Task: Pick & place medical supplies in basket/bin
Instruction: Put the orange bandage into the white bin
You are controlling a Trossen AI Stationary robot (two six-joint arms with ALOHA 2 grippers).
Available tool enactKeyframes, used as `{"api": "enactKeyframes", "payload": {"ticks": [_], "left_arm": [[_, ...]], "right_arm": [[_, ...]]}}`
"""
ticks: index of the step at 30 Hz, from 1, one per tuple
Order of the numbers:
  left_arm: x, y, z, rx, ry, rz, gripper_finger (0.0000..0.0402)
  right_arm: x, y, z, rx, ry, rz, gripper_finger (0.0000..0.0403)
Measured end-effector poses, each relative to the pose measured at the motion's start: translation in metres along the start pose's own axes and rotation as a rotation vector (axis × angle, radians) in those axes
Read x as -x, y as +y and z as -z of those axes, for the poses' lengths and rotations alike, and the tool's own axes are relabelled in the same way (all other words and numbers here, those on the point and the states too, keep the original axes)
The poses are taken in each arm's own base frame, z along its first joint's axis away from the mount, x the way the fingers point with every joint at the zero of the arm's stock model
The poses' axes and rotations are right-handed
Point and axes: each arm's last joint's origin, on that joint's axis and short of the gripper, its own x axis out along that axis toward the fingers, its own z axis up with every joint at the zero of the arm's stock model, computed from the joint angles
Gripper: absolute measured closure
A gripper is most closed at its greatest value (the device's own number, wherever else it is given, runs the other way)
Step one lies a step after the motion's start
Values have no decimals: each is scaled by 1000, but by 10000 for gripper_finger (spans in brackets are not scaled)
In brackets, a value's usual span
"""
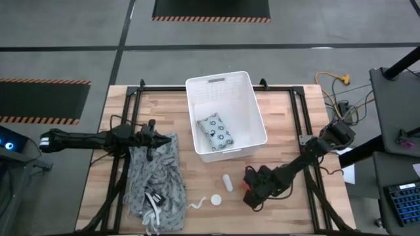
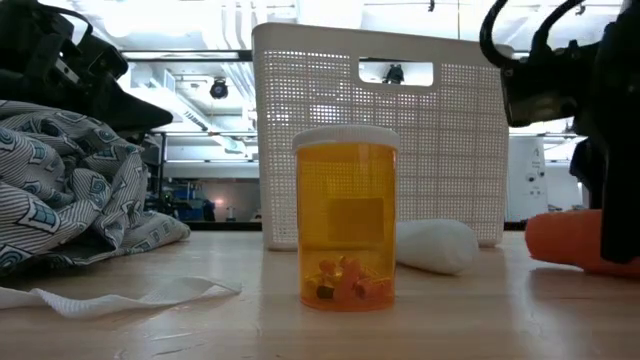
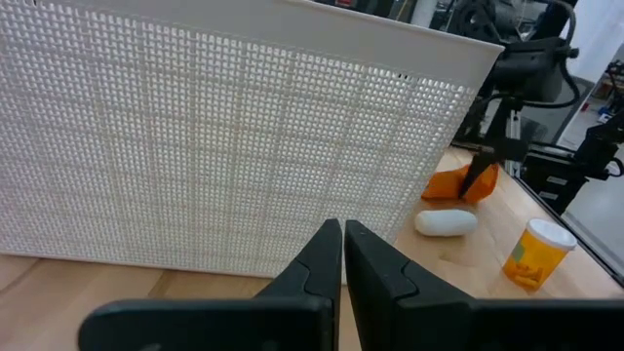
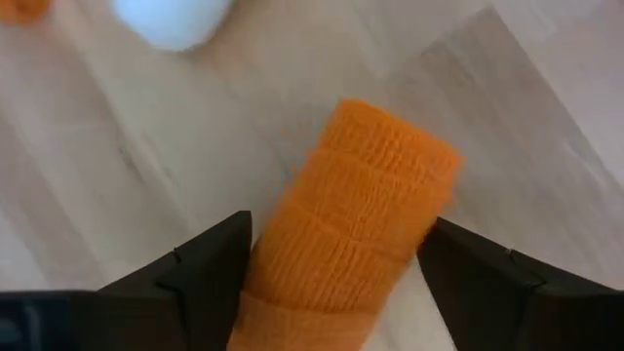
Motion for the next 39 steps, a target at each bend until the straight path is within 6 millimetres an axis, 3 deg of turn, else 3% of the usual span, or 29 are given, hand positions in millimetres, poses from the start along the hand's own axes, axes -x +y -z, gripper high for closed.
{"api": "enactKeyframes", "payload": {"ticks": [6,12,17,21,26,30,34,39], "left_arm": [[0,0,0,0,0,0,402],[0,0,0,0,-1,0,402],[0,0,0,0,0,0,402],[0,0,0,0,0,0,402],[0,0,0,0,0,0,402],[0,0,0,0,-1,0,402],[0,0,0,0,0,1,402],[0,0,0,0,-1,0,402]], "right_arm": [[6,2,-2,63,21,-16,199],[38,29,-21,178,-39,-153,260],[93,45,-59,271,-175,-272,270],[147,43,-99,338,-369,-319,267],[216,19,-149,383,-655,-287,267],[243,-16,-185,257,-821,-125,267],[248,-56,-217,138,-808,-68,266],[229,-101,-249,13,-712,0,266]]}}
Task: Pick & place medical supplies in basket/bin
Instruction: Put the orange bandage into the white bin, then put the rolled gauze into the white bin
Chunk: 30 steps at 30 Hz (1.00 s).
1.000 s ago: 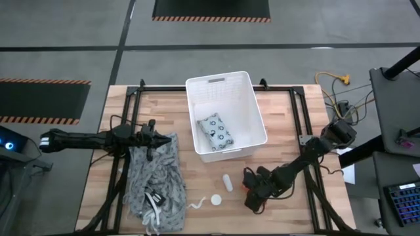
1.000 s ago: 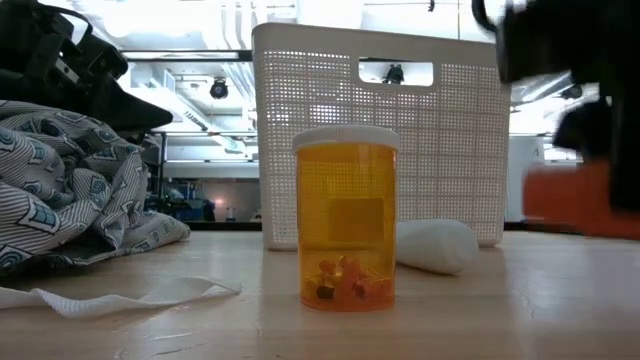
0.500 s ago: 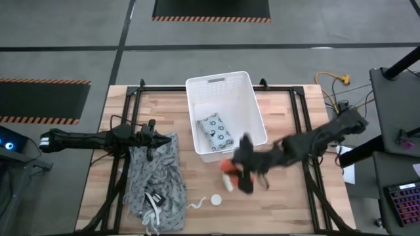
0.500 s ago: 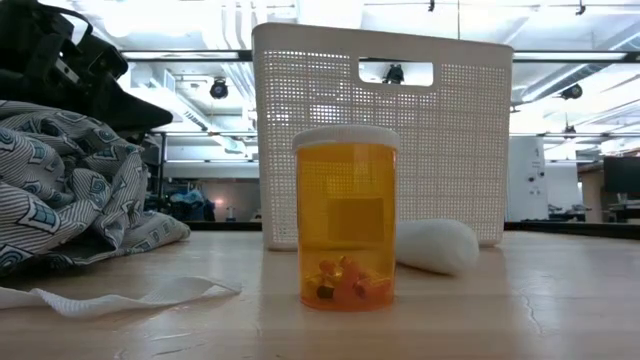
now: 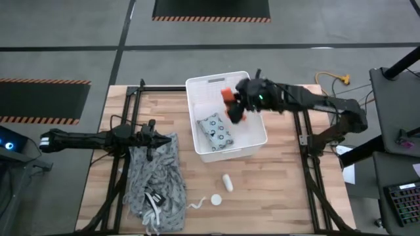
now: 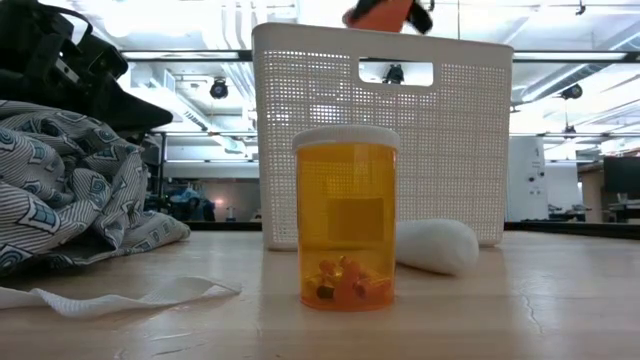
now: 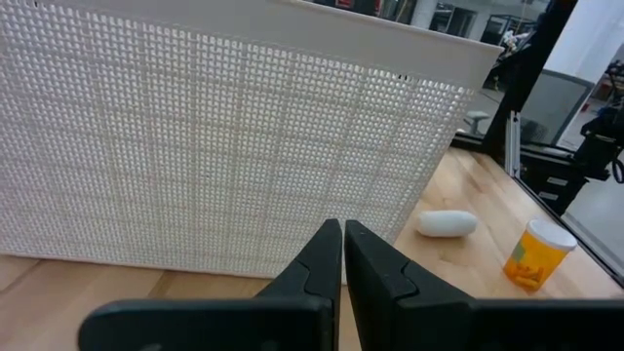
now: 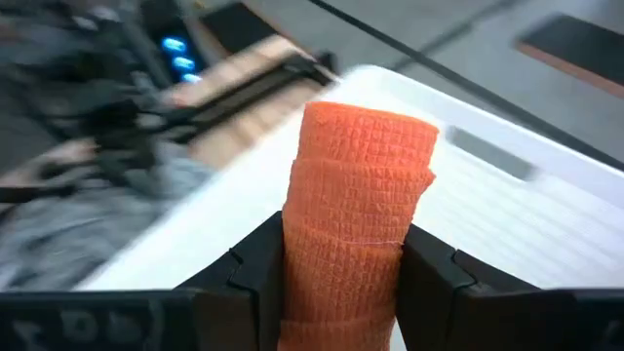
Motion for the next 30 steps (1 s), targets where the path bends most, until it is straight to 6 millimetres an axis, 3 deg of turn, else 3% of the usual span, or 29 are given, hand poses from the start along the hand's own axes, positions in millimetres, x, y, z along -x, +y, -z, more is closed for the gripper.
{"api": "enactKeyframes", "payload": {"ticks": [5,9,14,18,22,25,30], "left_arm": [[0,0,0,0,0,0,402],[0,0,0,0,0,0,402],[0,0,0,0,0,0,402],[0,0,0,0,0,0,402],[0,0,0,0,0,0,402],[0,0,0,0,0,0,402],[0,0,0,0,0,0,402]], "right_arm": [[-30,-29,-4,-7,73,46,251],[-46,-39,-6,-35,127,7,198],[-47,-42,-8,-58,171,29,119],[-36,-40,-16,-57,186,21,76],[-14,-24,-30,-41,158,-138,62],[9,4,-34,64,156,-339,62],[34,54,-11,263,235,-521,69]]}}
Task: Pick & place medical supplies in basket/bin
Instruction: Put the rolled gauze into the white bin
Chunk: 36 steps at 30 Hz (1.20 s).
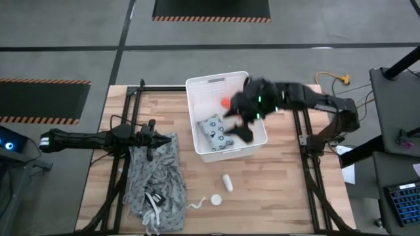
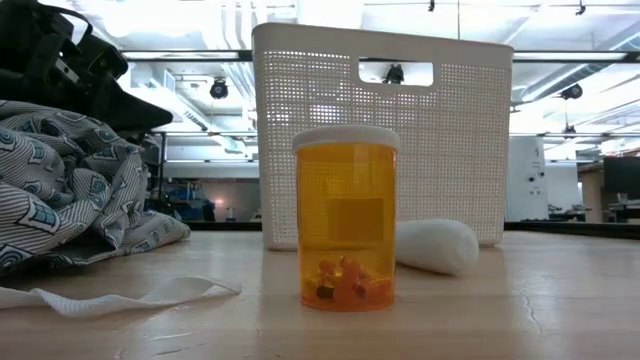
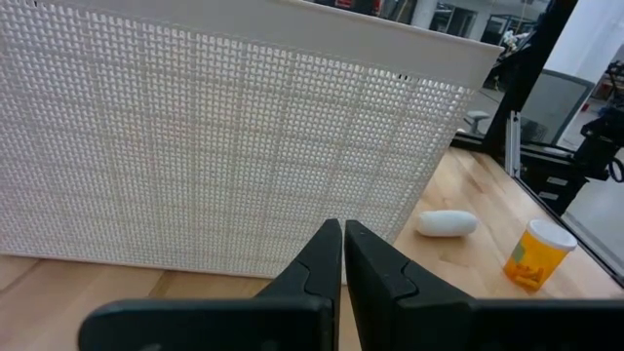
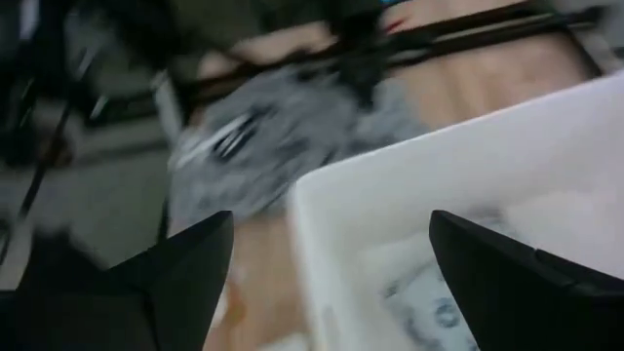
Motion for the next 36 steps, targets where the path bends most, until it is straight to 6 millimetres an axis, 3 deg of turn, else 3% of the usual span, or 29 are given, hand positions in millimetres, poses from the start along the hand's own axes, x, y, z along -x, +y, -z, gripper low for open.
{"api": "enactKeyframes", "payload": {"ticks": [7,13,19,28,36], "left_arm": [[0,0,0,0,0,0,402],[0,0,0,0,0,0,402],[0,0,0,0,0,0,402],[0,0,0,0,0,0,402],[0,0,0,0,0,0,402]], "right_arm": [[-33,72,49,166,197,-163,74],[-71,98,98,168,330,-70,74],[-113,106,133,188,440,-53,74],[-174,101,163,212,544,53,61],[-199,96,182,258,626,75,40]]}}
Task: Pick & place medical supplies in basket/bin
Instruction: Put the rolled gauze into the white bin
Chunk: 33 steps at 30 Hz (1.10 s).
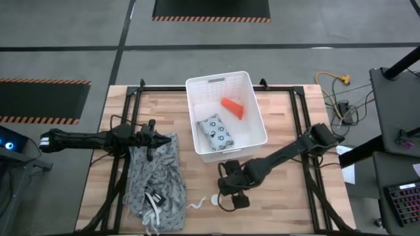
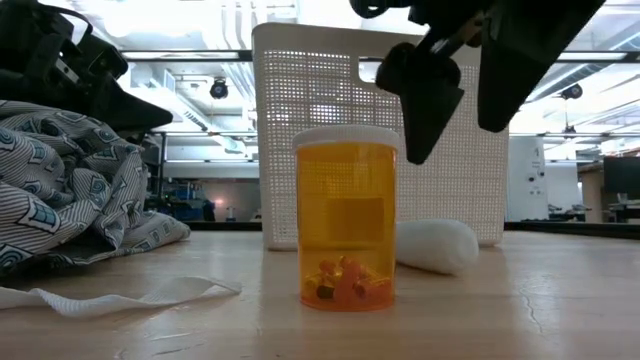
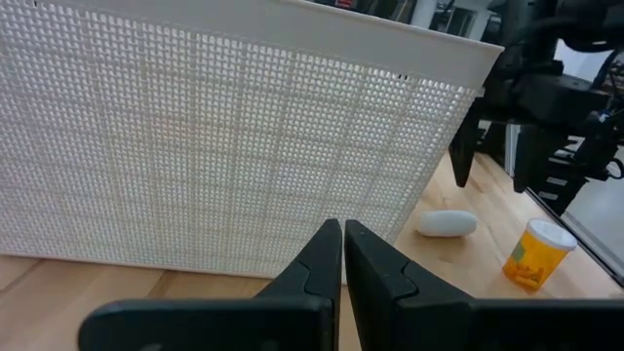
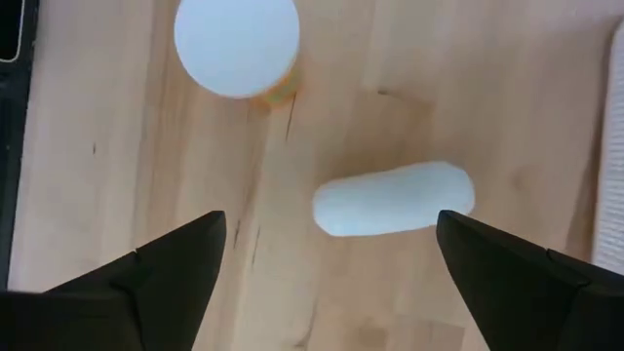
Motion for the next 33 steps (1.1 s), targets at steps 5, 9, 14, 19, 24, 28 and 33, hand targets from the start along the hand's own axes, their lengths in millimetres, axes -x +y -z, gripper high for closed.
{"api": "enactKeyframes", "payload": {"ticks": [5,9,14,19,24,28,33], "left_arm": [[0,0,0,0,0,0,402],[0,0,0,0,0,0,402],[0,0,0,0,0,0,402],[0,0,0,0,0,0,402],[0,0,0,0,0,0,402],[0,0,0,0,0,0,402],[0,0,0,0,0,0,402]], "right_arm": [[-1,-6,-1,-155,3,10,39],[-1,-8,-1,-208,2,21,39],[-10,-11,5,-218,-8,87,39],[-20,-17,3,-404,-99,88,39],[-26,-20,5,-630,-154,109,39],[-33,-20,14,-779,-168,162,39],[-48,-21,26,-854,-150,185,39]]}}
